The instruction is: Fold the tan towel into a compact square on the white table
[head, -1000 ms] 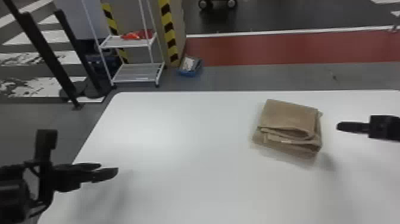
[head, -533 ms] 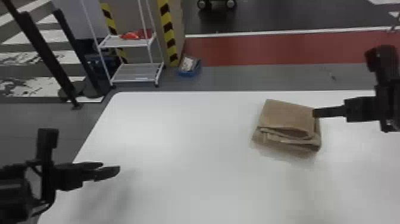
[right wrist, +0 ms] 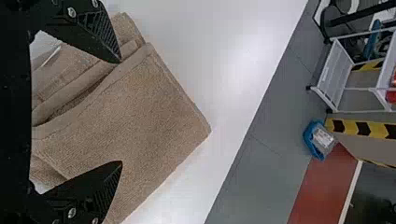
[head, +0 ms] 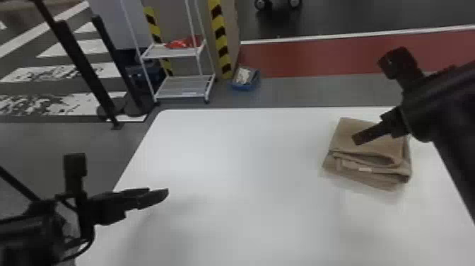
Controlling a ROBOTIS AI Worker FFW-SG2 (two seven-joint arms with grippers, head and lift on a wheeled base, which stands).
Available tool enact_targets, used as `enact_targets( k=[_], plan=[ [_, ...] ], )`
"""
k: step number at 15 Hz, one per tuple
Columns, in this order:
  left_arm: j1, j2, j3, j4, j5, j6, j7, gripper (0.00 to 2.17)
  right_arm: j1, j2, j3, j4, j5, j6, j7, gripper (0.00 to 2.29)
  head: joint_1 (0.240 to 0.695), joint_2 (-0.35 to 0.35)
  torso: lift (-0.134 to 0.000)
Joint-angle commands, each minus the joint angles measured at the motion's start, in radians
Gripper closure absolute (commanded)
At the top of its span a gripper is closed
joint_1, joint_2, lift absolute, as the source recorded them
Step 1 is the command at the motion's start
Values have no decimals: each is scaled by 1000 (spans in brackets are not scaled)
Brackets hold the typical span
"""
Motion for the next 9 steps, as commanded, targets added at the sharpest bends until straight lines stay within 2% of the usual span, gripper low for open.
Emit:
enact_targets(
  k=[1, 5, 7, 9],
  plan=[
    [20, -47, 16, -49, 29, 32, 10, 144, -14, -1, 30, 27, 31, -2, 32, 120, 695, 227, -123],
    [76, -127, 39, -124, 106, 66, 70, 144, -17, -37, 96, 41, 74, -30, 144, 151, 695, 217, -123],
    [106, -164, 40, -152, 149, 66, 131, 144, -20, -78, 151, 42, 77, -54, 190, 151, 695, 210, -123],
    [131, -208, 37, -190, 169, 63, 180, 144, -37, -107, 202, 51, 80, -63, 208, 151, 695, 202, -123]
  ],
)
